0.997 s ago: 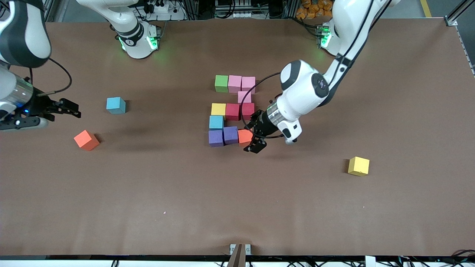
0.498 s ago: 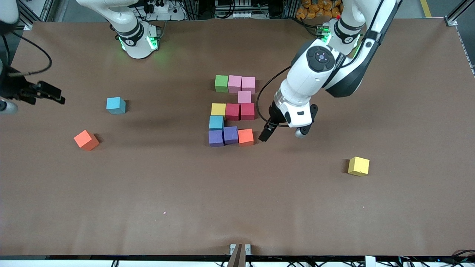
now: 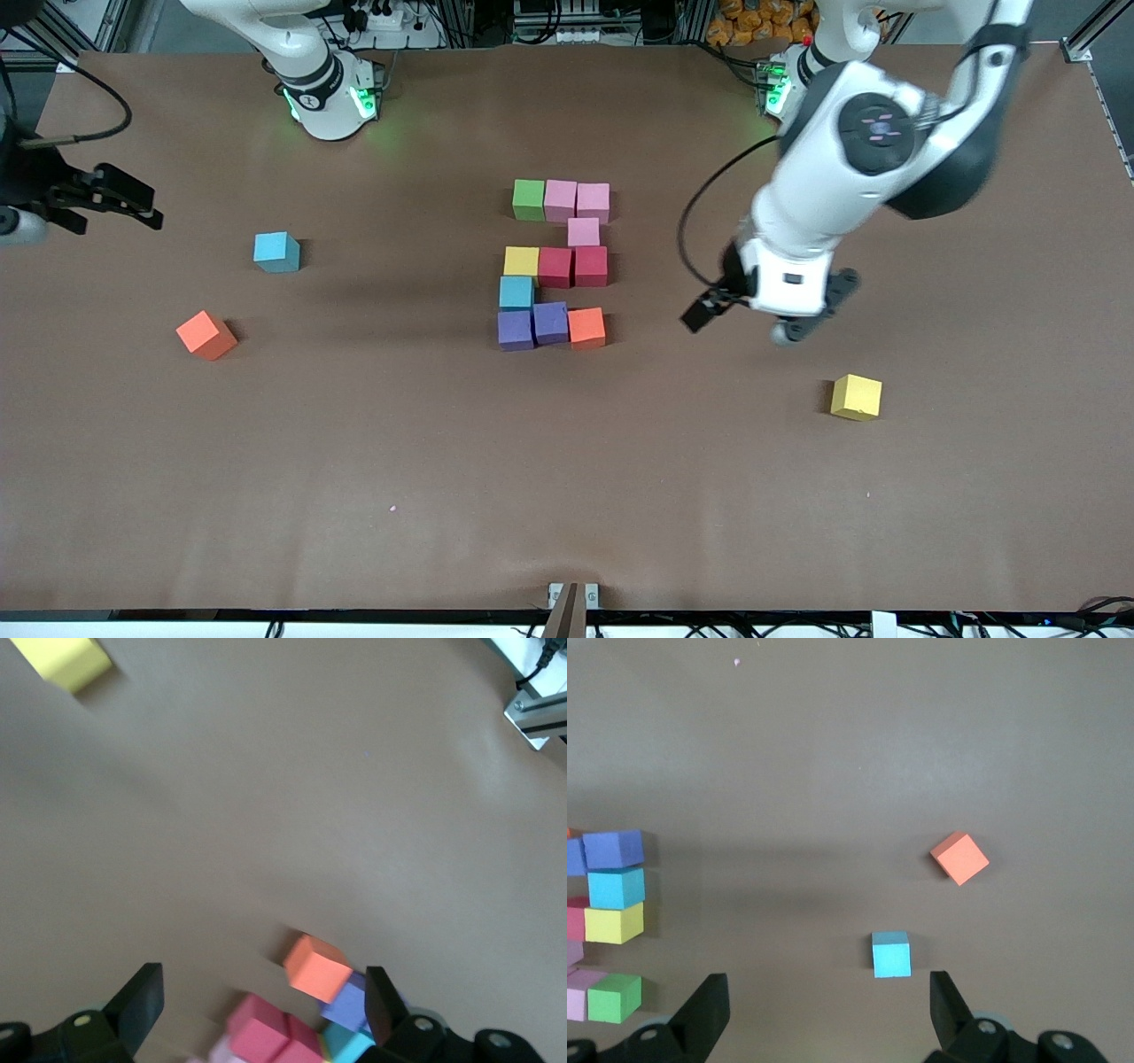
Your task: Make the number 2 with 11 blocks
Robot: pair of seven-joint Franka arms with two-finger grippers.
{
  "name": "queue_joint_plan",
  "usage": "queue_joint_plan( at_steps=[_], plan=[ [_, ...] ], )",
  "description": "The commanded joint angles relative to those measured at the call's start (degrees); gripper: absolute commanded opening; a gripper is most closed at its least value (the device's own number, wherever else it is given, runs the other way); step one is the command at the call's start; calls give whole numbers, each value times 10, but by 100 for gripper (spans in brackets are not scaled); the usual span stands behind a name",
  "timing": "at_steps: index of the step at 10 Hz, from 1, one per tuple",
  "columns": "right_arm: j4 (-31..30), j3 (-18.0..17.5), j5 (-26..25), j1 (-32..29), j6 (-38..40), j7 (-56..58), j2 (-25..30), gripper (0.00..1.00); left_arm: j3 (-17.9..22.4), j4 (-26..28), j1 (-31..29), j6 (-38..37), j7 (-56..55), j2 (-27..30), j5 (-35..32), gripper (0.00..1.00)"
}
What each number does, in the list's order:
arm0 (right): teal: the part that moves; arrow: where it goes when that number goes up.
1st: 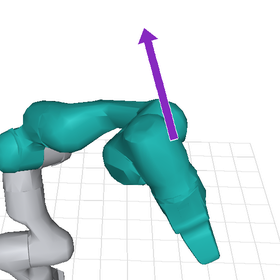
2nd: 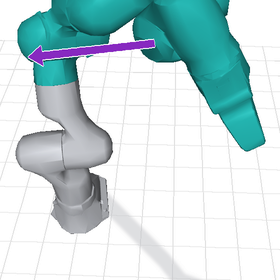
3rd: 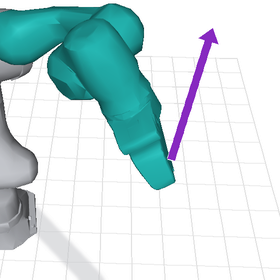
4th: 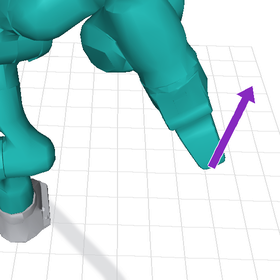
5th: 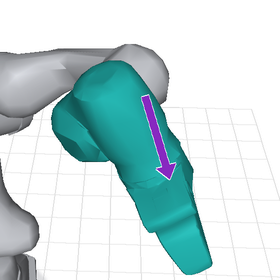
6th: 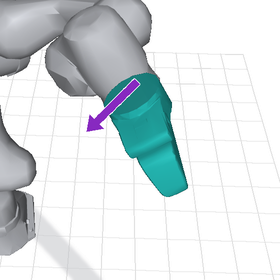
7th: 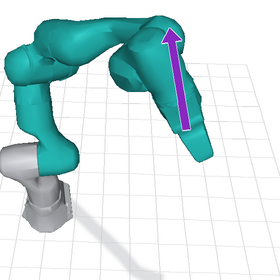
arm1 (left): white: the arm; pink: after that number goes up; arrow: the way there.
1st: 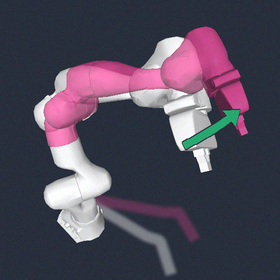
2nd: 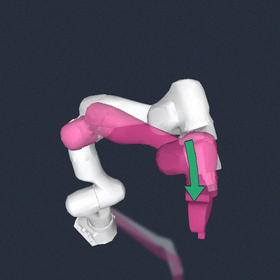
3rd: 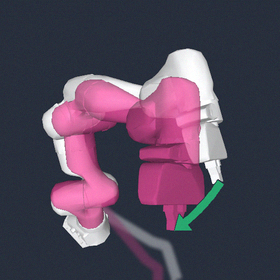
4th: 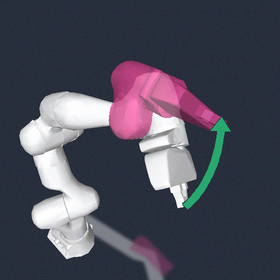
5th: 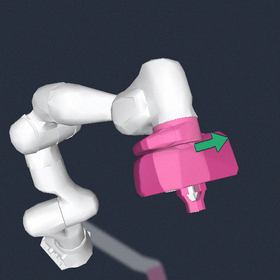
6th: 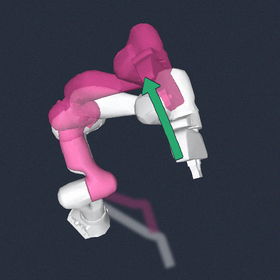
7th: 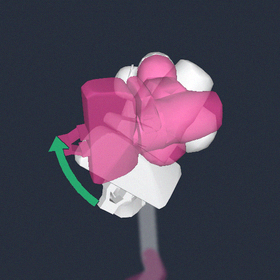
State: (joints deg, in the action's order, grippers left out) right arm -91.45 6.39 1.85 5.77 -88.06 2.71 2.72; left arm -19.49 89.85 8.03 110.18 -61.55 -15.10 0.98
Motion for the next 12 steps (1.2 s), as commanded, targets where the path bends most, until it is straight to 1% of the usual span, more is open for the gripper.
queue_joint_plan(
  at_steps=[1,2,4,5,6,7,9,12],
  plan=[
    [24,0,-8,-2,15,-11,-14,100,-2,-16,-50,-78,135,28,-20,100],
    [25,0,-11,-1,13,-10,-18,100,5,-39,-75,-114,216,38,-18,100],
    [30,0,-12,-1,7,-11,-25,100,67,-40,-78,-151,372,71,-14,100],
    [30,-1,-11,1,3,-11,-26,100,95,-41,-73,-170,417,88,-19,100],
    [30,-1,-6,1,-2,-11,-26,100,110,-42,-74,-186,447,101,-13,100],
    [30,-1,-4,1,-5,-12,-30,100,120,-40,-74,-194,455,109,-11,100],
    [31,-1,-8,0,-9,-12,-30,100,120,-33,-67,-197,456,116,-11,100],
    [30,0,-13,-2,-9,-11,-30,100,134,-4,-60,-212,457,152,-10,100]
  ],
)
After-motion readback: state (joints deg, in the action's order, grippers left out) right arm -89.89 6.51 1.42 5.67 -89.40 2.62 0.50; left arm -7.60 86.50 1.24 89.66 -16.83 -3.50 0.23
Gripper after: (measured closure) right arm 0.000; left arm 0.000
